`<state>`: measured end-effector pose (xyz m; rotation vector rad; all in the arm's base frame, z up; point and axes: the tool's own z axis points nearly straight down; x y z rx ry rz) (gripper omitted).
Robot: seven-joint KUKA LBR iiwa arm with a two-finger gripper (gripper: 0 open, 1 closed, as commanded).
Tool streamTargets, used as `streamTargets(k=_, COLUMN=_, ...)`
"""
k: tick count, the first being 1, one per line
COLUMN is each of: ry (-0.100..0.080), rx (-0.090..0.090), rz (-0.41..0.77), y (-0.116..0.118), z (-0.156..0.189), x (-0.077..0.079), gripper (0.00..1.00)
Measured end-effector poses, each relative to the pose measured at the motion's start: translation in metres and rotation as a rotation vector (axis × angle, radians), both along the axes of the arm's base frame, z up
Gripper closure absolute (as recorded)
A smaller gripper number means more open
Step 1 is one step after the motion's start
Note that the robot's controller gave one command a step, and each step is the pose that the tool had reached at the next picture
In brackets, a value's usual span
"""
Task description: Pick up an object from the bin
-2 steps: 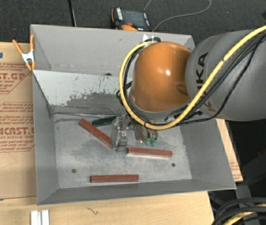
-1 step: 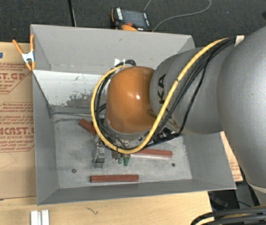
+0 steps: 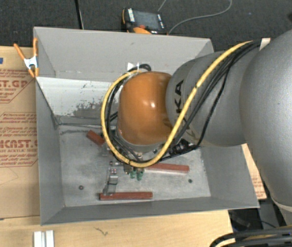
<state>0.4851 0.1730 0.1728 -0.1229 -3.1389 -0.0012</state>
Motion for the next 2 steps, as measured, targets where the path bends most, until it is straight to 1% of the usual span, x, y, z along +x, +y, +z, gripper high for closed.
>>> streamTargets(k=1, ry=-0.002, rx=0.0, rz=0.08, y=-0.0367, z=-0.106, x=-0.0021, gripper=0.0)
streamTargets(k=2, ry=0.0, rx=0.0, rz=0.082, y=-0.0354, z=-0.1033, x=-0.0024, gripper=1.0)
